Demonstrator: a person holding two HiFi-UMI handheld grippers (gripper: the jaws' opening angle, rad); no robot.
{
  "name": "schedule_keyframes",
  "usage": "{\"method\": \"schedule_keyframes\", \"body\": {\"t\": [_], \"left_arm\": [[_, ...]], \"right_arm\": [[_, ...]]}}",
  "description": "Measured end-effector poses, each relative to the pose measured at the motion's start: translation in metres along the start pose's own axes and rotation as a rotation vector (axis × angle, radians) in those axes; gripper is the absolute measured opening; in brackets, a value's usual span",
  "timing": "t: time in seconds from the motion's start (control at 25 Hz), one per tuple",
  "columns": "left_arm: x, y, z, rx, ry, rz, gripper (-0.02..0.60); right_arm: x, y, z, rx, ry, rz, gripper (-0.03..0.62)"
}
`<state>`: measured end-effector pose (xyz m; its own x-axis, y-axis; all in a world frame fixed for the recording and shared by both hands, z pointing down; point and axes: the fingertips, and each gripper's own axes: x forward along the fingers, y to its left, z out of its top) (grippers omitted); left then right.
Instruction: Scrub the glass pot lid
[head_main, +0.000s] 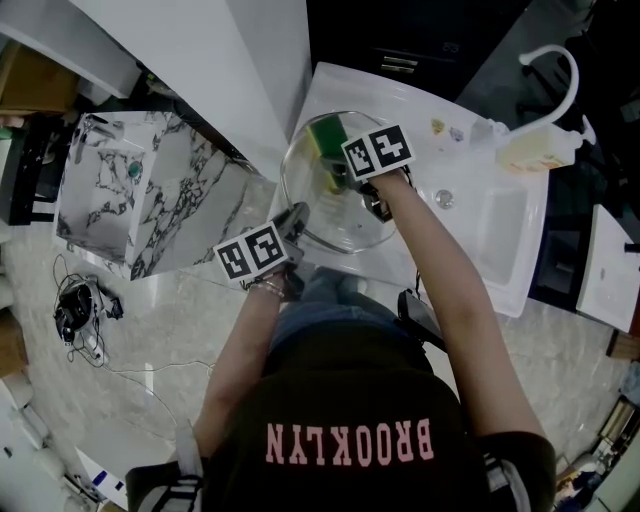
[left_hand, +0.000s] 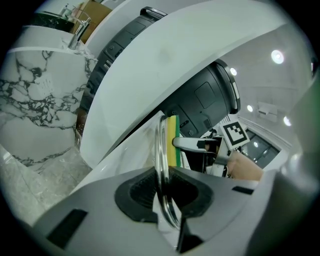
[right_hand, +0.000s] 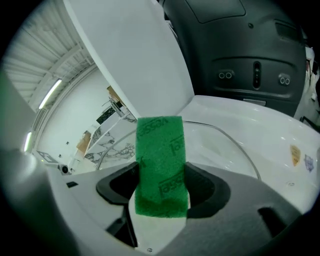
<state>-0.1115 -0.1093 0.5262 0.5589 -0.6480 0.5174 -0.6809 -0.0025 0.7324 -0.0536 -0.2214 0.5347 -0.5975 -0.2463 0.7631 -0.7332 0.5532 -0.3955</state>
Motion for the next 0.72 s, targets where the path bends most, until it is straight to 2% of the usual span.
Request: {"method": "schedule_keyframes", "body": {"t": [0.44,0.52,0.64,0.72], "left_arm": [[0.0,0.001,0.003,-0.001,-0.02,0.006,0.044],[0.0,0.002,0.001,-0.001,-0.02,0.012,0.044],[0.0,0.002,0.0,-0.002,-0.024,0.012,0.044],[0.0,0.001,0.001,0.001,-0.026,0.01,0.044]], "right_arm": [[-0.007,-0.02,-0.001,0.161,-0.041,0.004,0.278],[-0.009,-0.032,-0.004,0.212,-0.049,-0.008,0.278],[-0.015,-0.048,-0.007,0.316,-0.07,0.021,0.278],[-0.017,-0.055,-0.01,0.347,-0.07,0.033,0.278]]}}
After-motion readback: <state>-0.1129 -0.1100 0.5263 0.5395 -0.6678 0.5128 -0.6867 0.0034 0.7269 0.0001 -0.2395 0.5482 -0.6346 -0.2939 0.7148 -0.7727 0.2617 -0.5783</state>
